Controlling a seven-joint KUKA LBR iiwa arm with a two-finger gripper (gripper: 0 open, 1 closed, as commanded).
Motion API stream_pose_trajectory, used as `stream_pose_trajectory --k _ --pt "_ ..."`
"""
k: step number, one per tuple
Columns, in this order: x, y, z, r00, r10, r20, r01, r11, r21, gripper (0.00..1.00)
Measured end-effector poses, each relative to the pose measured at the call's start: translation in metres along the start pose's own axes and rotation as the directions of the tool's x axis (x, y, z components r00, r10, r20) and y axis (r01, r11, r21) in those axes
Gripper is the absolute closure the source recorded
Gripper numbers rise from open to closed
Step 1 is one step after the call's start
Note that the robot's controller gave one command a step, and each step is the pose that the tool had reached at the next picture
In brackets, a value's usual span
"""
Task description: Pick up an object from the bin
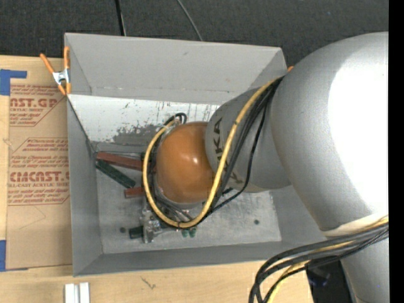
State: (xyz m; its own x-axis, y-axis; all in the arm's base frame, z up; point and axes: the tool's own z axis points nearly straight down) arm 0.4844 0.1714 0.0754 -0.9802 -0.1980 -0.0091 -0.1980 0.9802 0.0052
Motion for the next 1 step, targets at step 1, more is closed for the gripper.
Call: stream_pose_trajectory --k 1 --pt "0.0000 -0.0001 0.0000 1.000 0.000 0.000 0.000 1.000 0.000 1.00"
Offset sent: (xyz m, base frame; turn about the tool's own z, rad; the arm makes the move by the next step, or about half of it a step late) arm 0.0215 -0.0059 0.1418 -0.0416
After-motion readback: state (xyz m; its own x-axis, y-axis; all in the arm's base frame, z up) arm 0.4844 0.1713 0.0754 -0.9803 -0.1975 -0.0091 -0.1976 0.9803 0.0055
